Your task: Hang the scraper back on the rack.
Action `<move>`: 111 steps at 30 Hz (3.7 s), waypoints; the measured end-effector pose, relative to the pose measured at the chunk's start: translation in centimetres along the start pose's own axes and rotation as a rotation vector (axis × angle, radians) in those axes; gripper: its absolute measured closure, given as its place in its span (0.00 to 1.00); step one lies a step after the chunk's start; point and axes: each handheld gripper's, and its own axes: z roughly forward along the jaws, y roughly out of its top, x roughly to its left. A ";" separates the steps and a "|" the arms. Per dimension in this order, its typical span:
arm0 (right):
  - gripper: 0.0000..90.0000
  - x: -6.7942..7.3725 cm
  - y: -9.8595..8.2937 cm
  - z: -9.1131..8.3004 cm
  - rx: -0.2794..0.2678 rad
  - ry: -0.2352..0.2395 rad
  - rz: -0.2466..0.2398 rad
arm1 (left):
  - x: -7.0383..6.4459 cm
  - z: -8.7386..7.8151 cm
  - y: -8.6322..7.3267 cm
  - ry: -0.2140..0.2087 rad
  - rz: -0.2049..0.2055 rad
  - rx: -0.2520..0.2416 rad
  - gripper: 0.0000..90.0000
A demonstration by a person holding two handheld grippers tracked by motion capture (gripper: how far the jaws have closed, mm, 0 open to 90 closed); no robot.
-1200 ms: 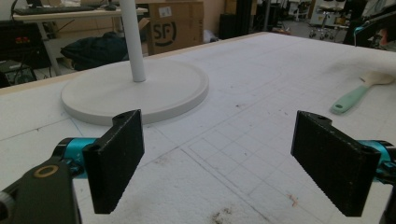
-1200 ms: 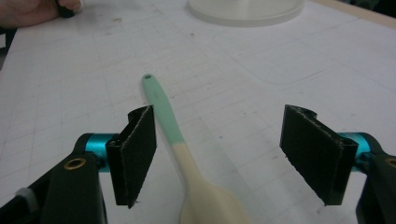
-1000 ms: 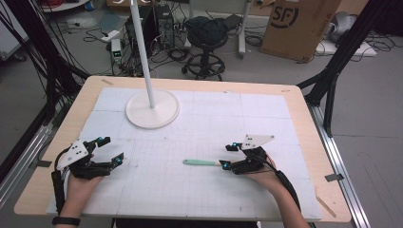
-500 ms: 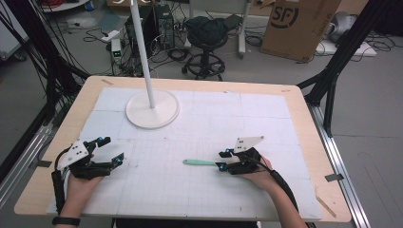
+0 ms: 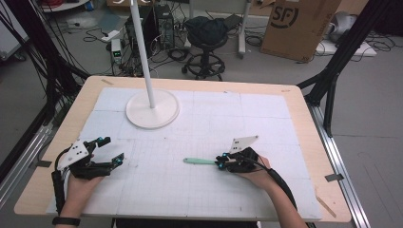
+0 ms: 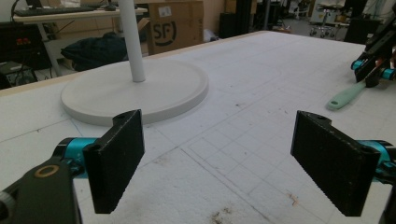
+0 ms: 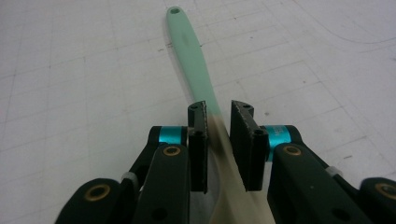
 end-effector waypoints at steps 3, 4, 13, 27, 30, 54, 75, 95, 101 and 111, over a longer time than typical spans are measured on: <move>0.87 0.4 0.1 0.0 0.010 -0.021 -0.013 | 0.0 0.0 0.0 0.001 0.001 0.001 0.20; 0.87 0.4 0.1 0.0 0.010 -0.021 -0.013 | 0.0 0.0 0.0 0.001 0.000 0.000 0.20; 0.91 0.1 0.3 -0.1 0.015 -0.004 0.027 | 0.0 0.0 0.0 0.003 -0.003 0.002 0.20; 0.91 -0.6 5.4 -3.8 -0.146 -0.047 0.119 | 0.0 0.0 0.0 0.001 0.001 -0.001 0.20; 0.91 -0.7 7.5 -4.8 -0.174 -0.039 0.125 | 0.0 0.0 0.0 -0.001 0.005 0.001 0.20; 0.91 -4.7 24.9 -12.0 -0.295 -0.102 0.086 | 0.0 -0.1 0.0 -0.004 0.004 -0.007 0.20; 0.91 -6.7 33.7 -13.6 -0.330 -0.165 0.074 | 0.0 -0.1 0.0 -0.009 0.008 -0.010 0.20; 0.90 -7.5 35.5 -11.9 -0.314 -0.208 0.080 | -0.1 -0.1 0.0 -0.015 0.023 -0.007 0.20; 0.90 -7.4 35.6 -11.2 -0.300 -0.201 0.083 | -0.2 -0.1 0.0 -0.014 0.023 -0.007 0.20; 0.90 -7.4 35.4 -9.4 -0.272 -0.179 0.085 | -0.1 -0.1 0.0 -0.014 0.024 -0.008 0.20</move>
